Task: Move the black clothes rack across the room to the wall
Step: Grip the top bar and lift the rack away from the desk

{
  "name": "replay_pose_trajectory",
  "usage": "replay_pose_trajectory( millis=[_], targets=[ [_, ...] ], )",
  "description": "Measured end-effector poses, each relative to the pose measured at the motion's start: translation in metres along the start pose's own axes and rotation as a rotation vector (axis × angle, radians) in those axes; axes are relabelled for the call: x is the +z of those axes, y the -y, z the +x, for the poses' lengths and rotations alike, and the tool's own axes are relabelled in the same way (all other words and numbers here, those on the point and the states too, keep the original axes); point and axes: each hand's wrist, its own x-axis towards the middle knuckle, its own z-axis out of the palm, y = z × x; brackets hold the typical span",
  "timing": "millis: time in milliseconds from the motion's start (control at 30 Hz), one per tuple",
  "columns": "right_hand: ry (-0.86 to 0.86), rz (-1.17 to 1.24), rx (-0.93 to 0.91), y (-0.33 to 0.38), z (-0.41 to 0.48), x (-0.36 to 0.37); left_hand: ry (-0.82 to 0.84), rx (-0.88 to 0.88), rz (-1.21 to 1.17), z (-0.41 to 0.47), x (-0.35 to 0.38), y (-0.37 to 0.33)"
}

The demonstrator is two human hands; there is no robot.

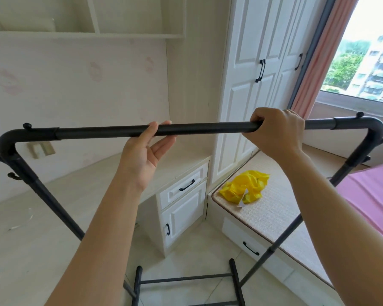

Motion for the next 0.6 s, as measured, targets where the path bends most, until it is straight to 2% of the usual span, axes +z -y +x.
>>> replay_pose_trajectory(
  millis=[200,600],
  targets=[
    [-0.043,-0.065,0.043,-0.015,-0.01,-0.015,0.067,-0.051,-0.018,0.003,0.013,0.009],
    [-0.006,-0.193,0.206,-0.068,-0.038,-0.052,0.244,-0.199,-0.041,0.003,0.055,0.051]
  ],
)
